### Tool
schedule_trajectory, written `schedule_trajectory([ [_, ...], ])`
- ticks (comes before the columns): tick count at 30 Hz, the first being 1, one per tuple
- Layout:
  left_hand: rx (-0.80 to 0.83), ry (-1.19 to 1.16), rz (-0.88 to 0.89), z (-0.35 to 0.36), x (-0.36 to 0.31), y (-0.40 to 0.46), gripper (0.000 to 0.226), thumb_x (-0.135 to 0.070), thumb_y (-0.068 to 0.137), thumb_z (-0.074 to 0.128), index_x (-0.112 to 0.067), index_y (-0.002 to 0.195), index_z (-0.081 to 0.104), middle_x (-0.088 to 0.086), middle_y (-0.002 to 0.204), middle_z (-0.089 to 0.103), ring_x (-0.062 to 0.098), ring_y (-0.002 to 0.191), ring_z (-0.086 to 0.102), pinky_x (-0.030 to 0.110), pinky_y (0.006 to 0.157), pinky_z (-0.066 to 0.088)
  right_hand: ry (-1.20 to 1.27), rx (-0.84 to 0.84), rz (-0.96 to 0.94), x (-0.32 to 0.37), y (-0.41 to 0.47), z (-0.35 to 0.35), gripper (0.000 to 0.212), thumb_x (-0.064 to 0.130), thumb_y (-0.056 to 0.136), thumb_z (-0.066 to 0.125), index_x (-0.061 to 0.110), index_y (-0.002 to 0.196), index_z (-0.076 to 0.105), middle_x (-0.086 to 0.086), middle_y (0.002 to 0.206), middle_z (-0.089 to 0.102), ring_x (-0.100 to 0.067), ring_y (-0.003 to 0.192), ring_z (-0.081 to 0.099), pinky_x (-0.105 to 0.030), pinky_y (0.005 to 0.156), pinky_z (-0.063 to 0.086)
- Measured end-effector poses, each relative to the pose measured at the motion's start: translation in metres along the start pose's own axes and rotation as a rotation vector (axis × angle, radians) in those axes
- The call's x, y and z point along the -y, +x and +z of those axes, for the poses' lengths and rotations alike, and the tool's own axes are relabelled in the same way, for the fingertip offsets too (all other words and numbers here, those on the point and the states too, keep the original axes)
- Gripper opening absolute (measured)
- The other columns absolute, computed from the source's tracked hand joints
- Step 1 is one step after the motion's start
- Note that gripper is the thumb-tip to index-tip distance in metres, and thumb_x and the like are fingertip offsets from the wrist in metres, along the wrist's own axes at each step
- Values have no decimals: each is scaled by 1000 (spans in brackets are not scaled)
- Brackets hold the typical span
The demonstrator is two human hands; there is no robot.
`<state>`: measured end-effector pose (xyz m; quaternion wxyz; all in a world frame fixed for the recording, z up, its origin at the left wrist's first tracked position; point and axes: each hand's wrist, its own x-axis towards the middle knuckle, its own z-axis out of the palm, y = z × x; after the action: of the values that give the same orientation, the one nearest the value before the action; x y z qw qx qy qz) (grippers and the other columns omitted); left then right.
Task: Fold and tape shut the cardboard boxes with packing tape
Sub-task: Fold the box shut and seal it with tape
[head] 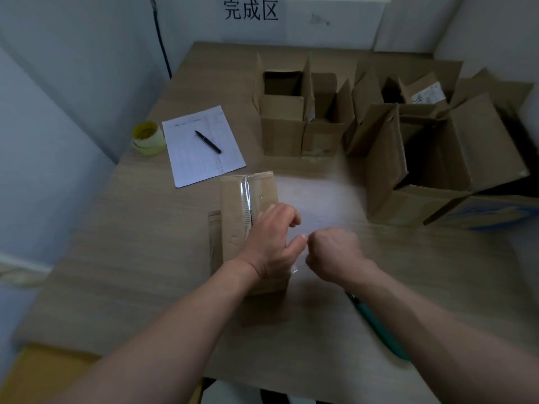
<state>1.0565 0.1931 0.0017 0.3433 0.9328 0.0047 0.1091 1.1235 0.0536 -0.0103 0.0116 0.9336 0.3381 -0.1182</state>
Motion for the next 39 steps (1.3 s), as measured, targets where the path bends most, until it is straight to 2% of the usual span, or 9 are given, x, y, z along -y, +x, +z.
schedule_trajectory([
  [5, 180, 383, 57, 3, -8, -2, 47, -43, 75, 65, -13, 108, 50, 6, 112, 46, 26, 108, 42, 36, 92, 35, 420, -10, 315, -39, 0, 14, 13, 33, 88, 63, 25, 77, 64, 5, 79, 65, -16, 72, 59, -25, 53, 35],
  [10, 112, 650, -367, 24, -19, -30, 68, -27, 75, 56, -20, 136, 28, 14, 157, 3, 49, 143, -8, 70, 108, 5, 783, -205, 460, -54, -8, 26, 24, 28, 86, 70, 21, 64, 62, 13, 62, 60, -4, 61, 55, -23, 52, 33],
  [15, 170, 655, -336, 26, -21, -26, 66, -19, 83, 52, -21, 141, 21, 19, 160, -4, 61, 137, -6, 79, 100, 2, 946, -288, 433, -36, -15, 30, 26, 19, 82, 73, 19, 59, 63, 7, 54, 60, -7, 54, 55, -31, 56, 46],
  [19, 304, 677, -212, 16, -5, -40, 92, -54, 74, 67, -26, 144, 14, 13, 158, -21, 56, 139, -17, 74, 105, -3, 1080, -347, 406, -22, -20, 25, 22, 15, 83, 73, 16, 62, 66, 1, 55, 60, -20, 56, 57, -42, 56, 51],
  [22, 305, 694, -125, 11, -3, -50, 78, -31, 79, 63, -22, 145, 22, 11, 160, -10, 58, 139, -9, 71, 109, 2, 1126, -374, 379, -16, -22, 19, 21, 17, 86, 72, 13, 66, 66, -4, 61, 61, -25, 61, 57, -51, 60, 54],
  [25, 355, 684, -7, 6, -5, -51, 70, -18, 86, 55, -20, 147, 22, 9, 158, 14, 63, 137, -2, 69, 111, 7, 1126, -423, 353, -15, -25, 4, 20, 20, 89, 70, 16, 70, 66, -2, 65, 61, -23, 65, 58, -50, 64, 53],
  [28, 365, 677, 80, -4, 7, -63, 74, -39, 94, 47, -26, 154, 6, 4, 164, -3, 50, 144, -5, 63, 116, 11, 1111, -464, 352, -21, -22, -14, 18, 25, 91, 67, 20, 73, 66, -3, 70, 62, -24, 68, 60, -43, 62, 54],
  [35, 112, 562, -635, -8, 2, -90, 98, -75, 78, 41, -30, 150, -8, 12, 157, -27, 46, 142, -18, 67, 109, 7, 1172, -554, 379, -27, -20, -27, 17, 17, 91, 66, 11, 75, 65, -1, 71, 59, 5, 58, 53, -29, 56, 44],
  [39, 256, 502, -483, -36, 26, -87, 86, -39, 81, 62, -34, 150, 11, -11, 160, -15, 35, 146, -16, 66, 111, 4, 1210, -496, 370, -27, -30, -17, 15, 17, 91, 66, 9, 78, 66, -1, 76, 61, 7, 62, 55, -26, 59, 42],
])
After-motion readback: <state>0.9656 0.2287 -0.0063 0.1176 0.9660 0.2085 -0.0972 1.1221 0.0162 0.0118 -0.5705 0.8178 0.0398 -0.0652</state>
